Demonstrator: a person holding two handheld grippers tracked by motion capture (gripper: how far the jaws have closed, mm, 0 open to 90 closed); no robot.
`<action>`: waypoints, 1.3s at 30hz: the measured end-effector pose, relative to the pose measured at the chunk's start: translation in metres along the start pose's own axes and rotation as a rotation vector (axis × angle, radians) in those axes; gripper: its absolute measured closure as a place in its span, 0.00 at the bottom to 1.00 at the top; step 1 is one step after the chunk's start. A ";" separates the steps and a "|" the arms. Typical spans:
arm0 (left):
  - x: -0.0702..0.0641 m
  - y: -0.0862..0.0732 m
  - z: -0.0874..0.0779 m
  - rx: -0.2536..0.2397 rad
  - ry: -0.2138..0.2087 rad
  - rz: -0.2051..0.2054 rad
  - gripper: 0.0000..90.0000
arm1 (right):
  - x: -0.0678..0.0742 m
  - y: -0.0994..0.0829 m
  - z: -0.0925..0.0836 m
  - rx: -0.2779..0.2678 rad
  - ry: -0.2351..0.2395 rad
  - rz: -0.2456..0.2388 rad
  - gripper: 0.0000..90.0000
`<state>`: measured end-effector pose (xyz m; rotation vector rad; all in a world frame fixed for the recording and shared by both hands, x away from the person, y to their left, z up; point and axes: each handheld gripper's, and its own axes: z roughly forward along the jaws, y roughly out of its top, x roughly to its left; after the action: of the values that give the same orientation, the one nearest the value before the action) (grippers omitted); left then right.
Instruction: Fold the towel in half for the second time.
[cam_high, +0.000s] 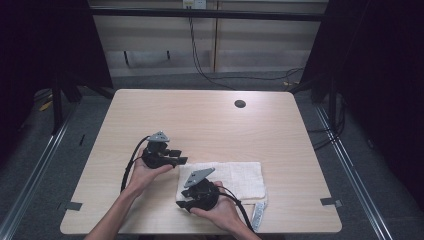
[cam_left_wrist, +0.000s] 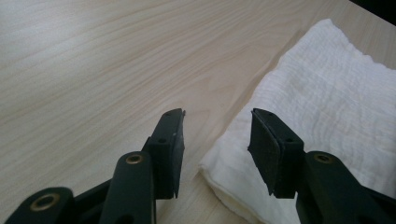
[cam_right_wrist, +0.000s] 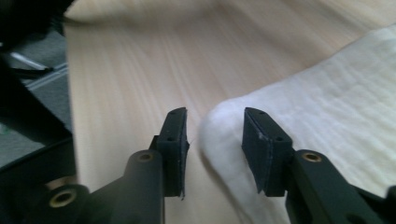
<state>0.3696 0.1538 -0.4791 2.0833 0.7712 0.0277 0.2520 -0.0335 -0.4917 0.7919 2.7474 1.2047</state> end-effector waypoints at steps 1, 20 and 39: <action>0.000 0.000 0.000 0.000 -0.004 -0.005 0.61 | -0.001 0.000 0.001 0.002 -0.008 0.007 0.64; 0.006 -0.003 -0.004 0.007 0.017 -0.025 0.58 | 0.004 -0.005 0.007 0.005 -0.070 -0.134 0.84; 0.008 -0.012 0.007 0.106 -0.033 0.004 0.67 | -0.005 -0.006 0.004 0.004 -0.029 -0.065 0.93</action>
<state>0.3716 0.1575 -0.4947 2.1794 0.7632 -0.0467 0.2546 -0.0366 -0.4994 0.7087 2.7303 1.1668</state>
